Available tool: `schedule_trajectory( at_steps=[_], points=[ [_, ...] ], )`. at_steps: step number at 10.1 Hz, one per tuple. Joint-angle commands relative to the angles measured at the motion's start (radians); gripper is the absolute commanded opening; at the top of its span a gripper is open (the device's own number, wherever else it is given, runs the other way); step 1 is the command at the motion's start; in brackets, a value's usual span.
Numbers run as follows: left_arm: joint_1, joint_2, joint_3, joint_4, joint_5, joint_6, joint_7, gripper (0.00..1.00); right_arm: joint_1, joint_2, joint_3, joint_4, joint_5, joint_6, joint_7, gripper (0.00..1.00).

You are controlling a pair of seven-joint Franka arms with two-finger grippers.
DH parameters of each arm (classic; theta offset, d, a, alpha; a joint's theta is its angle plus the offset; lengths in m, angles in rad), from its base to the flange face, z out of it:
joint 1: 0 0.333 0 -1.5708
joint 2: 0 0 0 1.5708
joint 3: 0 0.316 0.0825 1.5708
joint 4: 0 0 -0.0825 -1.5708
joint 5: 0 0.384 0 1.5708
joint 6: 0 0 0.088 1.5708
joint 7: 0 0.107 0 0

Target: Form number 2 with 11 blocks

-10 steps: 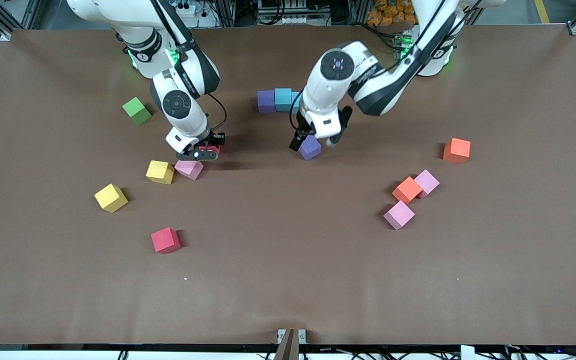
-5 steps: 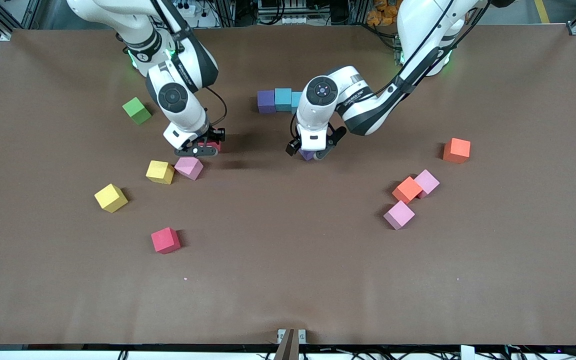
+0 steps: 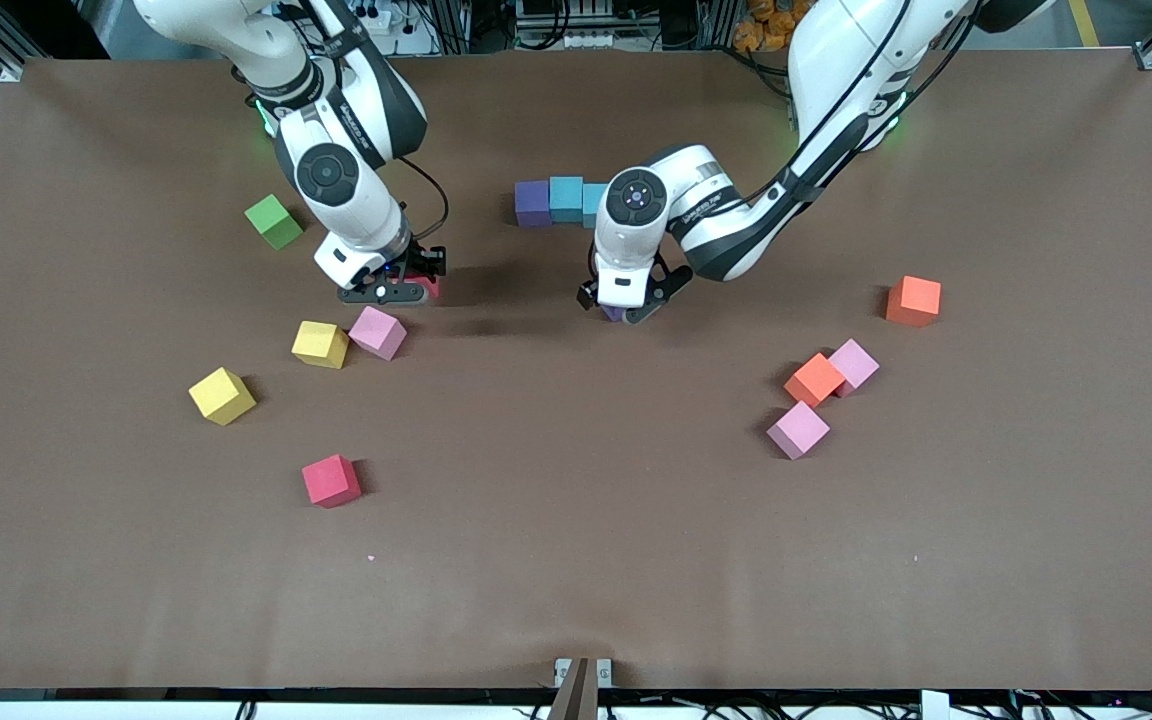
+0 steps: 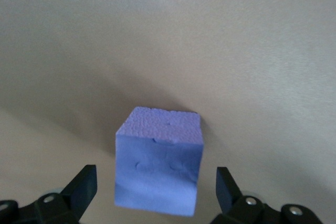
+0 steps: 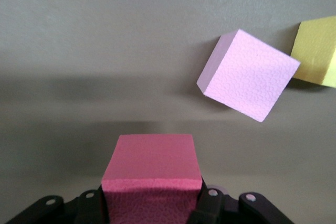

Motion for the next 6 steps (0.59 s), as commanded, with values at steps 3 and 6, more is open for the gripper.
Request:
schedule_trajectory(
  at_steps=[3, 6],
  points=[
    [-0.002, 0.031, 0.017, 0.012, 0.078, -0.016, 0.026, 0.61, -0.008, -0.06, -0.002, 0.009, 0.011, -0.059, 0.0, 0.08],
    [-0.002, 0.019, 0.012, -0.002, 0.083, -0.013, 0.049, 0.17, -0.032, -0.056, -0.002, 0.042, 0.013, -0.066, 0.002, 0.08]
  ],
)
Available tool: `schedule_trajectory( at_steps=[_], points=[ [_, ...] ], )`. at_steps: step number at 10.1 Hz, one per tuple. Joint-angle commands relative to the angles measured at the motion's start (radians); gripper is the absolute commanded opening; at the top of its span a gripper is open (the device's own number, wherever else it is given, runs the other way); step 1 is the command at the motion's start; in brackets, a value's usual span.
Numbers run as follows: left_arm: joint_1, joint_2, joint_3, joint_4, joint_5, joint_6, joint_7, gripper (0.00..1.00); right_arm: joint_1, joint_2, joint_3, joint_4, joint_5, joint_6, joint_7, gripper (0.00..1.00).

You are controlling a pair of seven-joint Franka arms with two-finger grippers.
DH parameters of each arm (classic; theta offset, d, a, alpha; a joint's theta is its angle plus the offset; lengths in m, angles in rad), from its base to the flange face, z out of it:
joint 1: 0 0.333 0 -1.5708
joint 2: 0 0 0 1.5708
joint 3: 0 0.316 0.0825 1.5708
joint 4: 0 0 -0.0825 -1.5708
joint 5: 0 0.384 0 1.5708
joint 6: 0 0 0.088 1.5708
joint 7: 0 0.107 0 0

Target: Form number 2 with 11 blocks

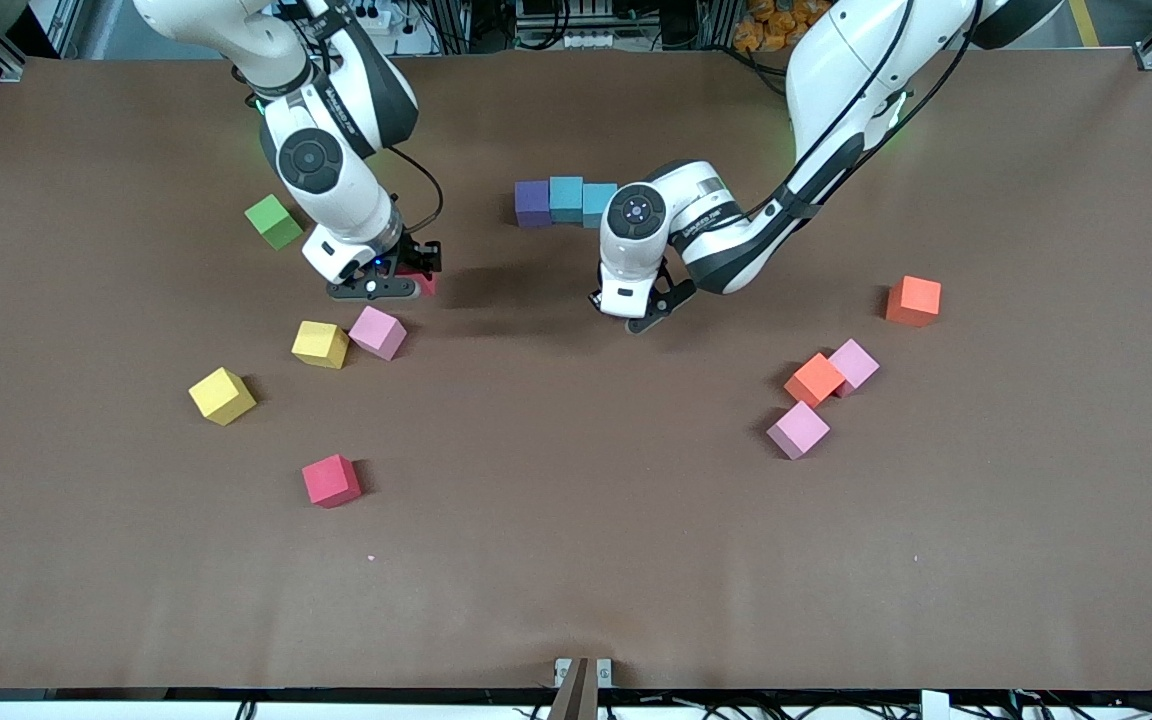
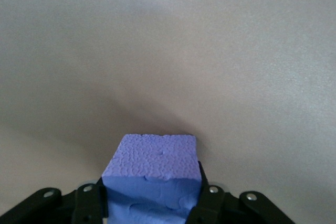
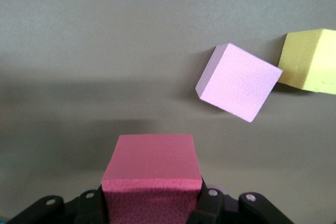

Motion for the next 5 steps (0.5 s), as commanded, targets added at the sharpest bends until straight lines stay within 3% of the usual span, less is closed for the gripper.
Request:
schedule_trajectory(
  at_steps=[1, 3, 5],
  points=[
    [-0.007, -0.025, -0.014, -0.018, 0.028, -0.011, 0.01, 0.16, -0.022, -0.011, 0.003, 0.038, 0.013, -0.022, 0.003, 0.08],
    [0.004, -0.042, -0.074, -0.086, 0.137, 0.028, 0.042, 0.16, -0.022, -0.002, 0.004, 0.047, 0.029, -0.022, 0.0, 0.08],
    [-0.001, -0.036, -0.108, -0.094, 0.155, 0.056, 0.052, 0.16, -0.022, 0.0, 0.003, 0.047, 0.034, -0.022, -0.006, 0.08]
  ],
)
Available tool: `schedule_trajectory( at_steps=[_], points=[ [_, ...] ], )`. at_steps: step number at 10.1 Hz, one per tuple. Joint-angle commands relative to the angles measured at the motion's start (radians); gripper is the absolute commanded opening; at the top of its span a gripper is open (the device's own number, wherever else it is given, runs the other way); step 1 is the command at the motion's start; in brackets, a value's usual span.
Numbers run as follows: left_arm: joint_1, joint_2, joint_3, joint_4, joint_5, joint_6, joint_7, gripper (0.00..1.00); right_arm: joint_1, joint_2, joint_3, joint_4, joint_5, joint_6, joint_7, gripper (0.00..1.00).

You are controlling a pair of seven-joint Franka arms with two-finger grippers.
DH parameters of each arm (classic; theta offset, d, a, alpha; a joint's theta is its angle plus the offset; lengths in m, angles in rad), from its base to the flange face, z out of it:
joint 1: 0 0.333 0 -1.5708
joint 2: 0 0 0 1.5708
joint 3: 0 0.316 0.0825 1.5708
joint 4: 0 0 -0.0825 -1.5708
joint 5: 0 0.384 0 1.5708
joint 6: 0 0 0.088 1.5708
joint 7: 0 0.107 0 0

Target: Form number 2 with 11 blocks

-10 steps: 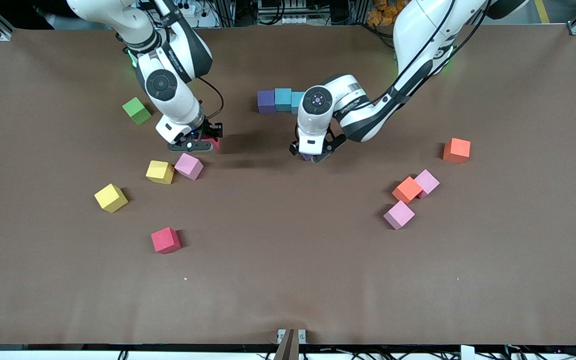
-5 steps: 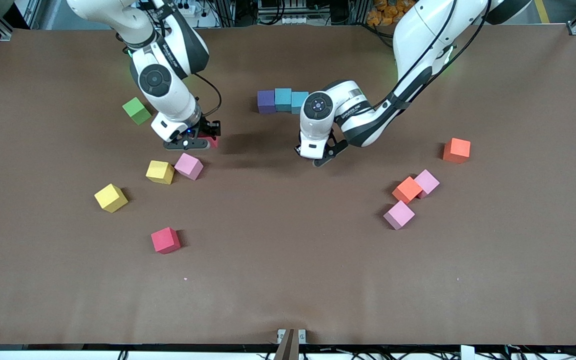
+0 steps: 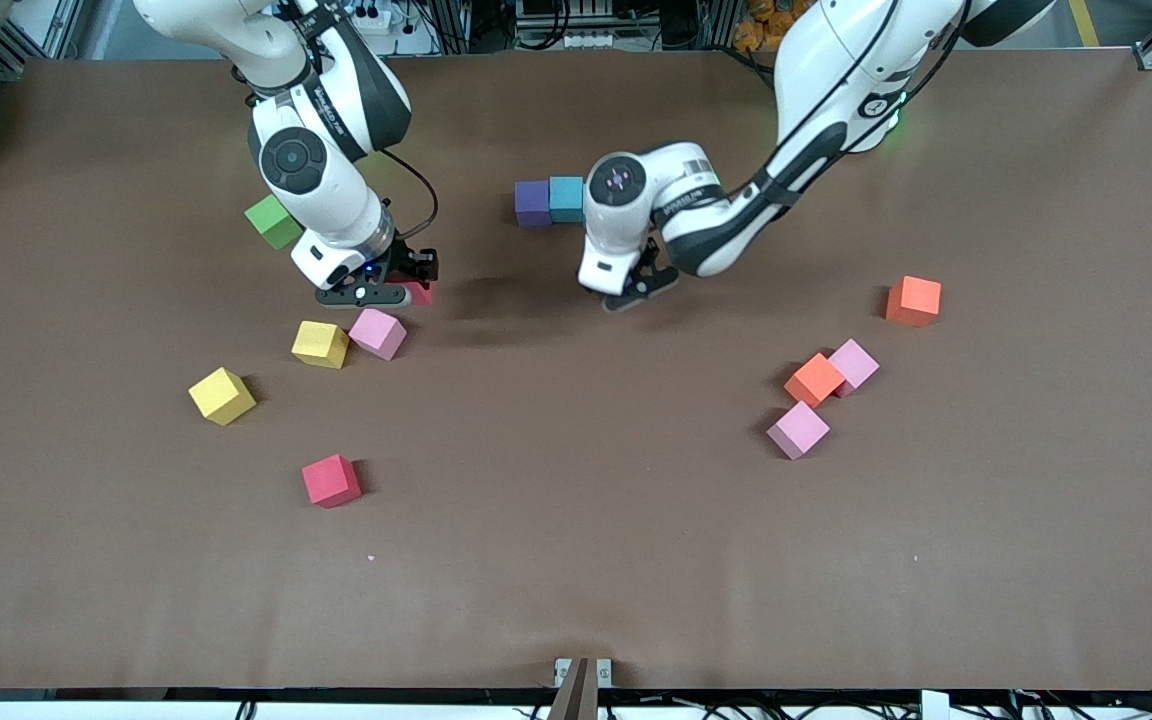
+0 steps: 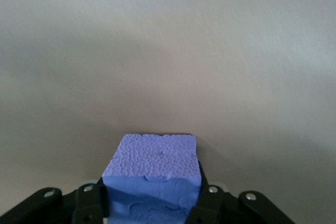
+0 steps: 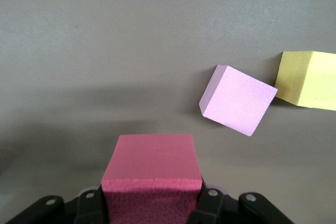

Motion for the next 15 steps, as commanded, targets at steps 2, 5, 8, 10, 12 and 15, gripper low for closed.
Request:
schedule_trajectory(
  at_steps=[2, 5, 8, 10, 12, 15],
  points=[
    [-0.005, -0.026, -0.029, -0.036, 0.034, 0.025, 0.048, 0.16, -0.011, 0.013, 0.008, 0.029, 0.025, -0.015, -0.006, 0.08],
    [-0.009, -0.019, -0.03, -0.065, 0.036, 0.023, 0.151, 0.16, -0.01, 0.024, 0.008, 0.035, 0.028, -0.015, -0.003, 0.08],
    [-0.009, -0.015, -0.031, -0.064, 0.036, 0.023, 0.195, 0.16, -0.011, 0.042, 0.008, 0.075, 0.028, -0.046, -0.003, 0.08],
    [-0.009, -0.012, -0.042, -0.061, 0.036, 0.023, 0.215, 0.17, -0.011, 0.05, 0.006, 0.077, 0.028, -0.046, -0.003, 0.08],
    [-0.022, -0.012, -0.042, -0.061, 0.034, 0.023, 0.214, 0.17, -0.011, 0.05, 0.006, 0.08, 0.028, -0.046, -0.005, 0.08],
    [-0.037, -0.012, -0.042, -0.064, 0.034, 0.023, 0.214, 0.17, -0.013, 0.05, 0.006, 0.087, 0.028, -0.053, -0.006, 0.08]
  ],
)
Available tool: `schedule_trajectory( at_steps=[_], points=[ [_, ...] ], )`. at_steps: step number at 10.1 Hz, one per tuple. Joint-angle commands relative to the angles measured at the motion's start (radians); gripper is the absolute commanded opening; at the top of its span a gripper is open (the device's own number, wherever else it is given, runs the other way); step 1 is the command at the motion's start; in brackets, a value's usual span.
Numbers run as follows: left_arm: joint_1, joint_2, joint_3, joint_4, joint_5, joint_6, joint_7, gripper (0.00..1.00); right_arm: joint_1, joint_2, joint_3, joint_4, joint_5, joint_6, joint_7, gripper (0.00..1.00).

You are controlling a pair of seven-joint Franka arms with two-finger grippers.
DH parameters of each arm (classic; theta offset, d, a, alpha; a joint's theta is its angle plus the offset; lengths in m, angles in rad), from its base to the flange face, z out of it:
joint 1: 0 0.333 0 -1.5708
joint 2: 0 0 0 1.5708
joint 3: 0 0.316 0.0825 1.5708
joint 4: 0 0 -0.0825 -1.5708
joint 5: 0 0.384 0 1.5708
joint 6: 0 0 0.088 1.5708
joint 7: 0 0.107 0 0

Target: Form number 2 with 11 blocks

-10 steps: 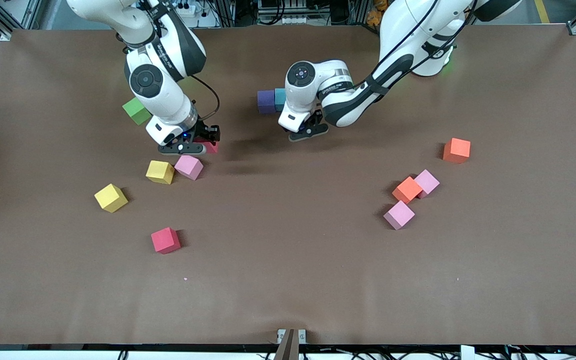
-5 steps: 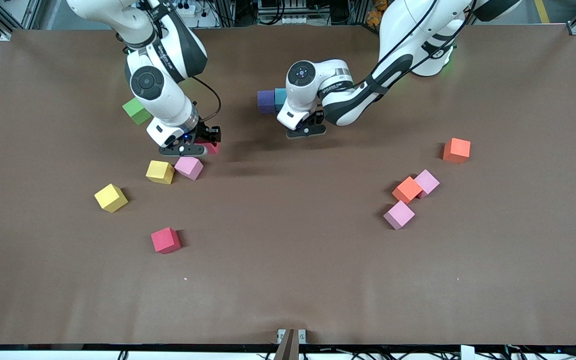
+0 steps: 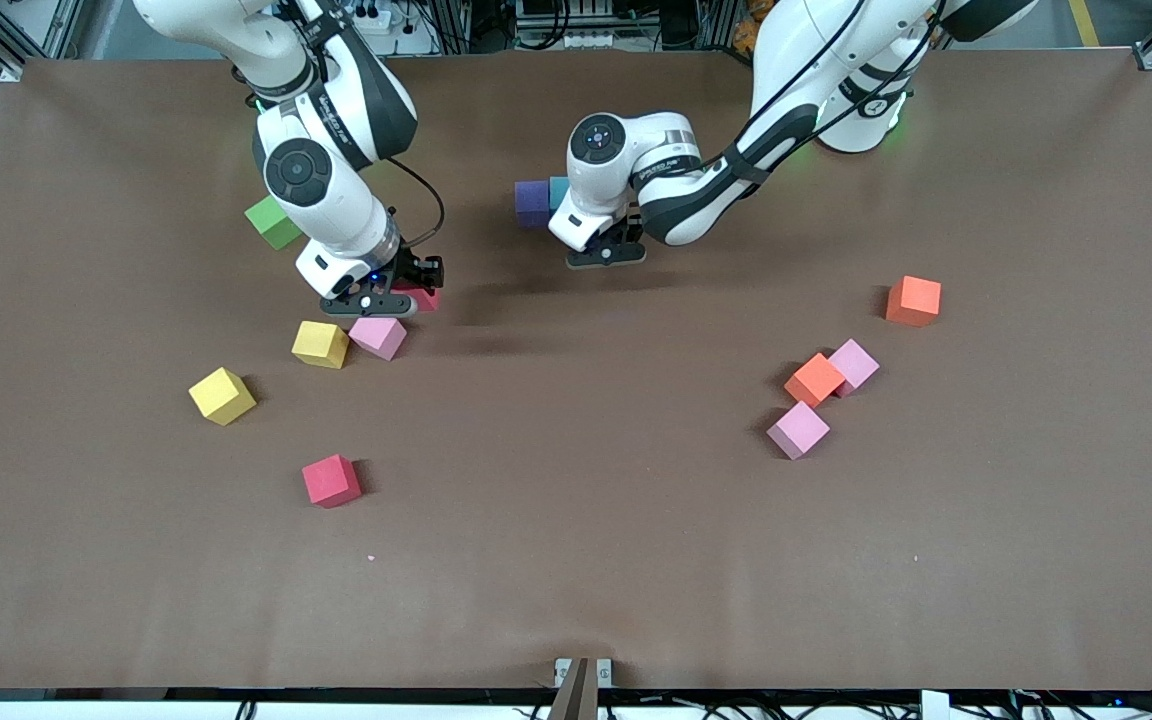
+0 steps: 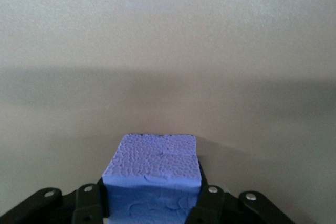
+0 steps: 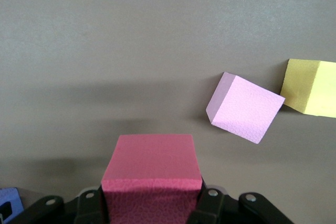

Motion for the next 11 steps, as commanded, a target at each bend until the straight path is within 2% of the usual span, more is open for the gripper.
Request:
schedule_trajectory(
  at_steps=[1, 11],
  points=[
    [-0.003, -0.009, -0.002, -0.014, 0.019, 0.012, 0.004, 0.17, -0.013, 0.01, 0.007, 0.02, 0.017, -0.023, -0.006, 0.08],
    [-0.017, 0.001, -0.002, -0.038, 0.02, 0.012, 0.005, 0.17, -0.059, 0.002, 0.007, 0.036, 0.016, -0.103, -0.053, 0.08]
  ],
)
